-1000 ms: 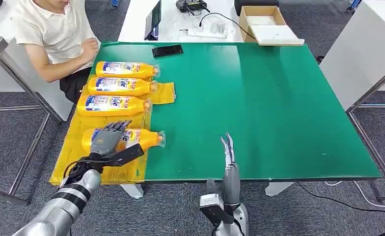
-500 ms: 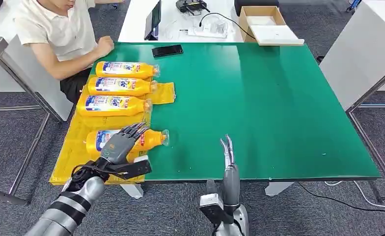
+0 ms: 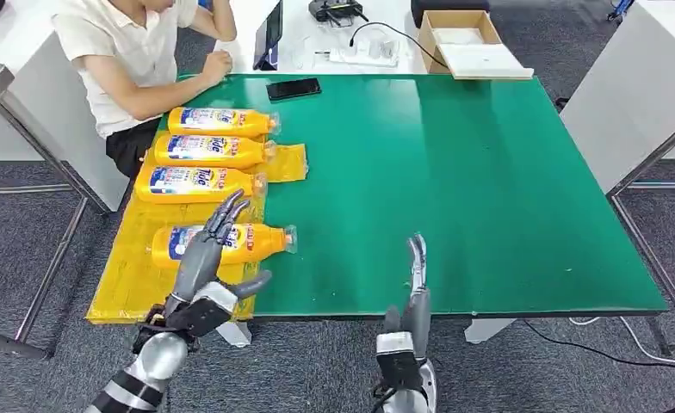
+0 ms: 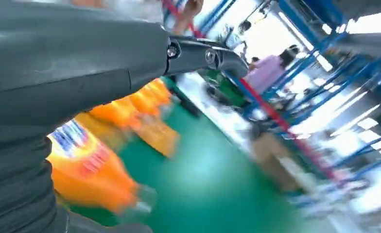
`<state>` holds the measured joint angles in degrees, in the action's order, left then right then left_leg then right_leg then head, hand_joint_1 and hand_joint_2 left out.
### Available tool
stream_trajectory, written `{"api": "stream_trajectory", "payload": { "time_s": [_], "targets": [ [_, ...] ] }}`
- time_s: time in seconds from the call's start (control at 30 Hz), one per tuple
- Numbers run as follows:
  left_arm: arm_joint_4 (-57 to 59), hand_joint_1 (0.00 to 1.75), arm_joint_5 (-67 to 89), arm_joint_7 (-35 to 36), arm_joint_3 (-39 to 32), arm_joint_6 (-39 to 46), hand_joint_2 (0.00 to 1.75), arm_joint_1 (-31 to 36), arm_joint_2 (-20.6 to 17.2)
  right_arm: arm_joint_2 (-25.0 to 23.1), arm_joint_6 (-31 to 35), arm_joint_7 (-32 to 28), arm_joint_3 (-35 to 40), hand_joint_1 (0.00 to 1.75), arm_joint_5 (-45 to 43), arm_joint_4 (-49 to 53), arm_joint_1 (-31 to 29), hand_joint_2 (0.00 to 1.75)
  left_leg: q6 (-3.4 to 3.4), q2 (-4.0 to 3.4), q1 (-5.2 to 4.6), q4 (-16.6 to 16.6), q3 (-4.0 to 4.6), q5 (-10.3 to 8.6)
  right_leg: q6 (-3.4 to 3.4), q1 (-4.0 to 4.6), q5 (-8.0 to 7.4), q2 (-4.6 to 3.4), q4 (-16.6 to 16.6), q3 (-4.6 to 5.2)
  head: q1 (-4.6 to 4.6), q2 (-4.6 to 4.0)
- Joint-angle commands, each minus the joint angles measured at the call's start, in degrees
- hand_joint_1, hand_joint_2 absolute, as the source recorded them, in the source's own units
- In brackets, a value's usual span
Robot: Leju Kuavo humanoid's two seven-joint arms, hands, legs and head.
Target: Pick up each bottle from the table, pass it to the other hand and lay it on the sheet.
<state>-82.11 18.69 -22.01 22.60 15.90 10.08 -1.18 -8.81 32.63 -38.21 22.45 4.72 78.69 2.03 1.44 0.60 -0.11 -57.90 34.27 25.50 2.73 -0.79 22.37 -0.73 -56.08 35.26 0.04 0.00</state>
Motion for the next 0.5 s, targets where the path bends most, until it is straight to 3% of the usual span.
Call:
{"api": "stream_trajectory", "payload": {
  "time_s": [0.03, 0.07, 0.1, 0.3, 0.33, 0.47, 0.5],
  "targets": [
    [-3.9, 0.0, -7.8, -1.5, -0.5, -0.8, 1.75, -2.5, 6.0, 2.7, 7.4, -1.8, 5.2, 0.0, 5.7, 20.5, 1.8, 0.0, -0.06, 0.01, 0.02, -0.1, -0.07, 0.1, -0.08, 0.03, 0.12, 0.1, -0.1, -0.09, 0.0, 0.0],
    [-3.0, 0.0, -8.7, -1.1, 0.3, -0.7, 1.75, -2.7, 6.4, 1.7, 7.4, -1.8, 4.0, 0.0, 9.6, 21.3, 2.4, 0.0, -0.05, 0.01, 0.0, 0.0, -0.02, 0.05, -0.06, 0.02, 0.07, 0.09, 0.0, -0.03, 0.0, 0.0],
    [-1.6, 0.0, -10.0, -1.1, 1.8, -1.5, 1.75, -3.1, 7.0, 0.6, 7.4, -1.8, 3.4, 0.0, 11.6, 22.7, 2.9, 1.75, -0.08, 0.06, 0.0, -0.1, -0.13, 0.11, -0.09, 0.02, 0.16, 0.17, -0.1, -0.13, -0.02, -0.02],
    [1.0, 0.0, -13.1, -1.0, 4.8, -1.6, 1.75, -4.5, 8.8, -1.5, 7.4, -1.8, 2.3, 0.0, 12.0, 24.3, 4.4, 1.75, -0.08, 0.06, 0.0, 0.1, -0.29, 0.11, -0.09, 0.03, 0.16, 0.19, 0.0, -0.27, 0.0, 0.0],
    [1.2, 0.0, -12.8, -1.3, 4.7, -1.0, 1.75, -5.1, 9.1, -1.2, 7.4, -1.8, 3.1, 0.0, 7.6, 21.7, 4.4, 0.0, -0.06, 0.06, 0.0, 0.1, -0.18, 0.06, -0.06, 0.02, 0.09, 0.14, 0.0, -0.17, 0.0, 0.0],
    [1.6, 0.0, -13.2, -1.9, 5.5, 0.9, 1.75, -5.9, 8.5, 0.2, 7.4, -1.8, 1.9, 0.0, 7.0, 15.8, 2.1, 0.0, -0.07, -0.06, 0.03, 0.1, -0.24, 0.06, -0.07, 0.05, 0.05, 0.04, 0.1, -0.21, 0.0, 0.0],
    [0.8, 0.0, -13.2, -1.9, 5.0, 0.8, 1.75, -6.4, 8.4, -1.4, 7.4, -1.8, 2.3, 0.0, 8.7, 15.8, 4.2, 0.0, -0.05, -0.07, 0.0, 0.1, -0.22, 0.03, -0.05, 0.02, 0.02, 0.01, 0.1, -0.19, 0.0, 0.0]
  ]
}}
